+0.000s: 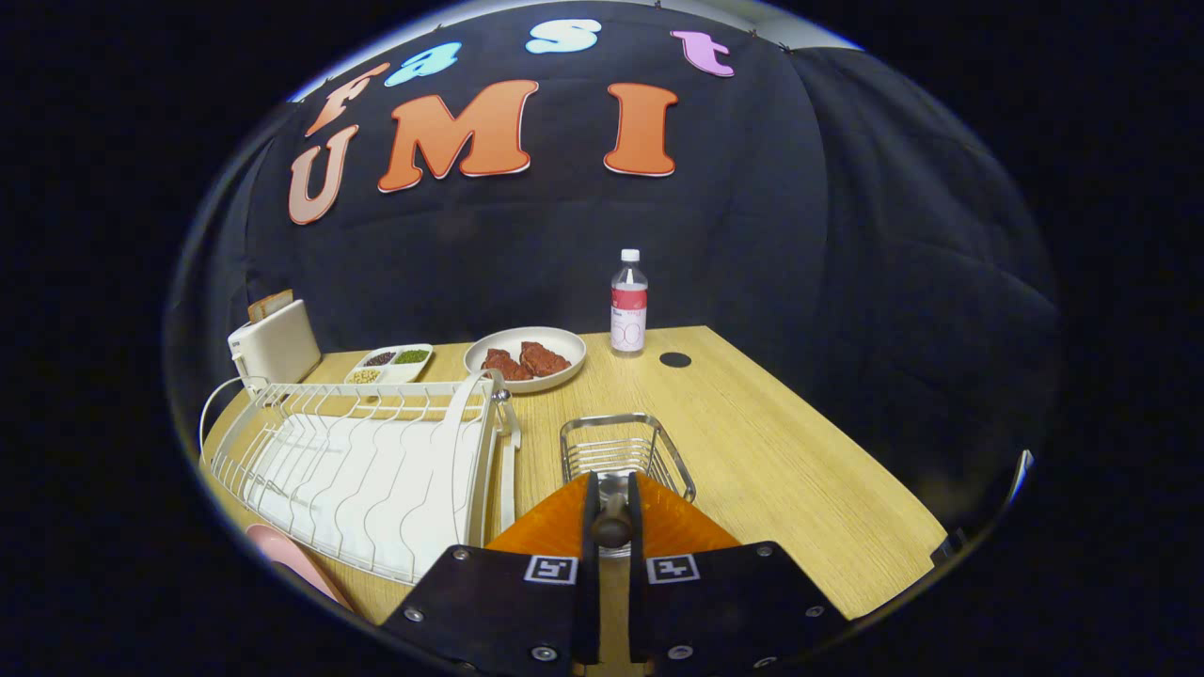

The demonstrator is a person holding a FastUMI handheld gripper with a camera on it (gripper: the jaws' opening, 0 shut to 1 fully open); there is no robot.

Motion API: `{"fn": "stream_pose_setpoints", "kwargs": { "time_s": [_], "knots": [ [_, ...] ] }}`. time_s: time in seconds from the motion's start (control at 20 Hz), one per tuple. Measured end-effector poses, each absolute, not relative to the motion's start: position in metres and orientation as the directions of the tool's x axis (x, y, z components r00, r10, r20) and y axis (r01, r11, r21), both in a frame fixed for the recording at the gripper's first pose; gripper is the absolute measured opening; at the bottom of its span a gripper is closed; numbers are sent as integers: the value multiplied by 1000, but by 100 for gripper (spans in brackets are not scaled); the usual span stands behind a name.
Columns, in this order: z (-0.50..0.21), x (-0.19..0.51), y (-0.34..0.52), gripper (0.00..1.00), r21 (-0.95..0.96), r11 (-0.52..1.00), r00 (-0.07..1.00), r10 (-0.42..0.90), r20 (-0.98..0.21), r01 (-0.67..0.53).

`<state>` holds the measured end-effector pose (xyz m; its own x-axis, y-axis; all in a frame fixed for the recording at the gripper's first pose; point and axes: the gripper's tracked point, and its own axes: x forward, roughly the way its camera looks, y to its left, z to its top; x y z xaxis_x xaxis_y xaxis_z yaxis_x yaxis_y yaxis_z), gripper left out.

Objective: Take the plate from the dish rack, then take the spoon from the basket and place it into the plate.

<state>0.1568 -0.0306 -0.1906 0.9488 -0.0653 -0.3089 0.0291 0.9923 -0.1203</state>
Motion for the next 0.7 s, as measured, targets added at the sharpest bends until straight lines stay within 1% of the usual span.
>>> {"fn": "stream_pose_setpoints", "kwargs": {
  "time_s": [0.1, 0.15, 0.4, 0.7],
  "knots": [
    [-189, 157, -36, 6, -123, 991, 950, -78, -302, 43],
    [-187, 157, -39, 6, -122, 991, 951, -82, -297, 47],
    [-164, 146, -39, 5, -111, 993, 958, -78, -275, 49],
    [-118, 110, -28, 5, -137, 989, 976, -77, -204, 49]
  ]
}}
